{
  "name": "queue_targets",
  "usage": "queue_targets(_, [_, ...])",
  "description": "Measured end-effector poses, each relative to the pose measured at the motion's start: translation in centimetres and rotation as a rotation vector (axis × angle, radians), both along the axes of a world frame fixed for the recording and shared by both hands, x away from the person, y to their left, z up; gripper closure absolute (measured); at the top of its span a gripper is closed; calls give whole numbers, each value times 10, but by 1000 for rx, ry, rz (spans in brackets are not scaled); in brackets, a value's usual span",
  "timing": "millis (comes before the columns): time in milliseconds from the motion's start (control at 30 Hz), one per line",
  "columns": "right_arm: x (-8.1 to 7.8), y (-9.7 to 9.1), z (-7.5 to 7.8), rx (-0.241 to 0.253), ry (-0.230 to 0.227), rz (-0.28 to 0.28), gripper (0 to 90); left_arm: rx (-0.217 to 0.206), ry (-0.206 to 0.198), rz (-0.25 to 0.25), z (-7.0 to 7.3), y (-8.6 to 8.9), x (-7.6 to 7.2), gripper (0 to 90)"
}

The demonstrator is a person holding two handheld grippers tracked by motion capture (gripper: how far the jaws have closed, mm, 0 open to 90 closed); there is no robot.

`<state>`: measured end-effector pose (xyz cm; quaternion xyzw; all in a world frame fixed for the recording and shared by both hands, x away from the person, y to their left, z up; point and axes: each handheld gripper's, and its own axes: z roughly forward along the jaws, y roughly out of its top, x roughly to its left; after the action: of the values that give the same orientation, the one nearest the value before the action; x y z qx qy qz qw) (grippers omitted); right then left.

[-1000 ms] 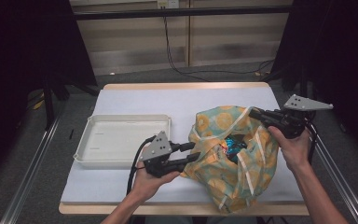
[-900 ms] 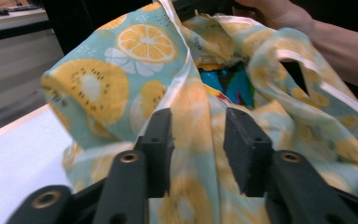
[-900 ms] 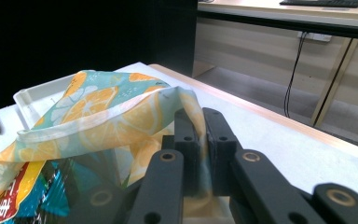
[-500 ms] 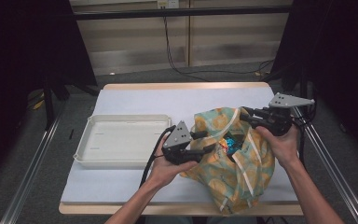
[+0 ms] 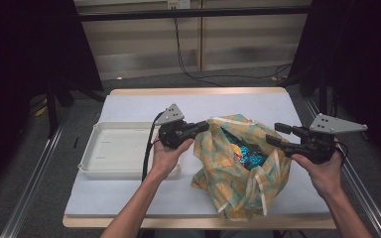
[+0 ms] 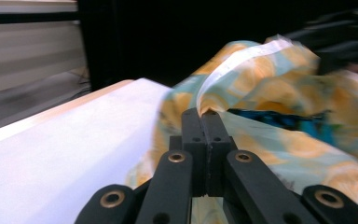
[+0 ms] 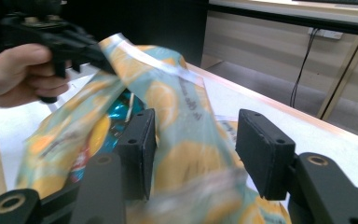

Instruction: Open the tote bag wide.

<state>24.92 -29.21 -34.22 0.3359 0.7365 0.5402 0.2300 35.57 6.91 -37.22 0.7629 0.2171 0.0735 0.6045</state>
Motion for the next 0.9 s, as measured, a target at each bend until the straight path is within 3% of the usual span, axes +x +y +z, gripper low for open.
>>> queue_targets(133, [-9,-2,-1,6,1,8,530,-2,27,27,-2,-2,13,900])
queue_targets(167, [-12,0,-7,-16,29,7,530,12,36,32,-3,-4,18,900])
queue_targets(300, [-16,1,-19,-42,45,4,542,1,50,38,-7,-5,22,900])
queue_targets(367, [-16,-2,-25,-44,35,6,752,15,48,46,-8,-4,26,900])
queue_targets(400, [-15,-6,-25,-61,18,-18,866,-3,54,46,-6,-2,27,900])
queue_targets(433, [-15,-10,-24,-52,5,-25,889,-8,51,42,-4,-1,28,900])
queue_targets(567, [-12,-21,-19,-48,-16,-59,900,1,38,37,0,-1,29,900])
queue_targets(633, [-10,-29,-19,-39,-25,-82,900,40,30,32,1,-4,30,900])
queue_targets(767, [-9,-36,-27,-44,-8,-107,882,35,73,44,-7,-10,35,900])
queue_targets(900, [-7,-41,-36,-35,13,-102,871,70,112,27,-22,-16,38,900])
